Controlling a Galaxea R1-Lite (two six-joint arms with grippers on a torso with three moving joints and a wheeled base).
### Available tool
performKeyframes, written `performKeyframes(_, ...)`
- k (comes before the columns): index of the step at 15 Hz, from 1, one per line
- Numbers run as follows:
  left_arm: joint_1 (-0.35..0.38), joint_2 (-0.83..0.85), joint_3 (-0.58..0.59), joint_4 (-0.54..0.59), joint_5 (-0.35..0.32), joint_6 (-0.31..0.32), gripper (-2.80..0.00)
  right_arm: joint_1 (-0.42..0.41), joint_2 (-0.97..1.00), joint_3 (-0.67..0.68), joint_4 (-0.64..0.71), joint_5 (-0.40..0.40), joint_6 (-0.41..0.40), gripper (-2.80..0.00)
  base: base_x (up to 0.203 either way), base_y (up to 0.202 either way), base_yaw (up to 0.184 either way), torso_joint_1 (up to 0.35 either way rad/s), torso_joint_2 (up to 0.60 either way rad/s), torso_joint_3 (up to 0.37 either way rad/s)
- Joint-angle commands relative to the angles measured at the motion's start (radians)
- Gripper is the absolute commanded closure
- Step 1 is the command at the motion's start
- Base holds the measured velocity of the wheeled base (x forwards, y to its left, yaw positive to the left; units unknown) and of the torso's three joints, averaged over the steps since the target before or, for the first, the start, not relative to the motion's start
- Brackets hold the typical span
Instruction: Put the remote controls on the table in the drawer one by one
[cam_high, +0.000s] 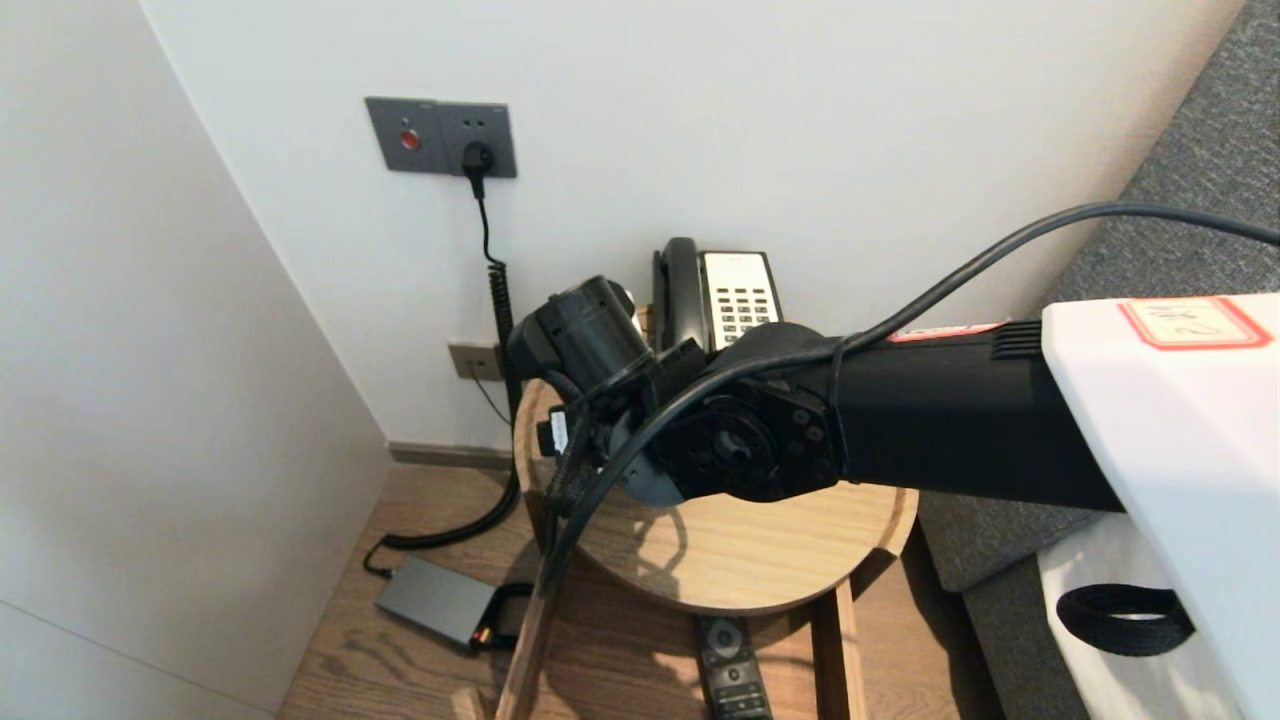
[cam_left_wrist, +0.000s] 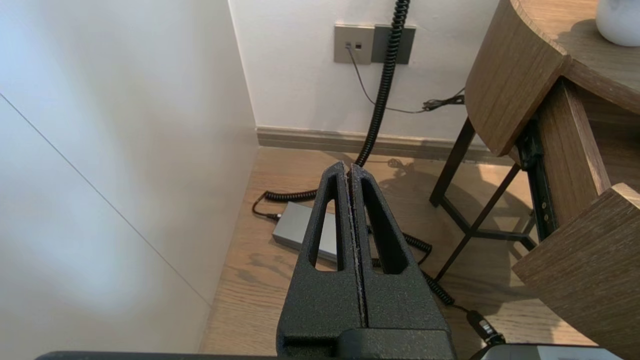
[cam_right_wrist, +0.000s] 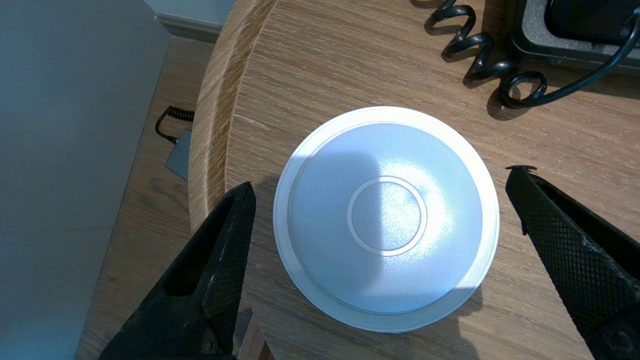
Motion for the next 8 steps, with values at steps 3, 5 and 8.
performKeyframes(3, 0.0, 0.0, 0.014, 0.0, 0.001, 0.0, 0.0, 0.0, 0.005, 0.001, 0.009, -0.004, 0.041, -2.8, 0.0, 0.0, 0.0, 0.0, 0.0, 0.0)
performKeyframes(5, 0.0, -0.001, 0.014, -0.001, 0.001, 0.0, 0.0, 0.0, 0.012, -0.005, 0.016, -0.003, 0.061, -2.8, 0.0, 0.0, 0.0, 0.0, 0.0, 0.0)
performKeyframes(8, 0.0, -0.002, 0.014, 0.0, 0.0, 0.0, 0.0, -0.002, 0.019, -0.012, 0.017, -0.006, 0.072, -2.8, 0.0, 0.0, 0.0, 0.0, 0.0, 0.0)
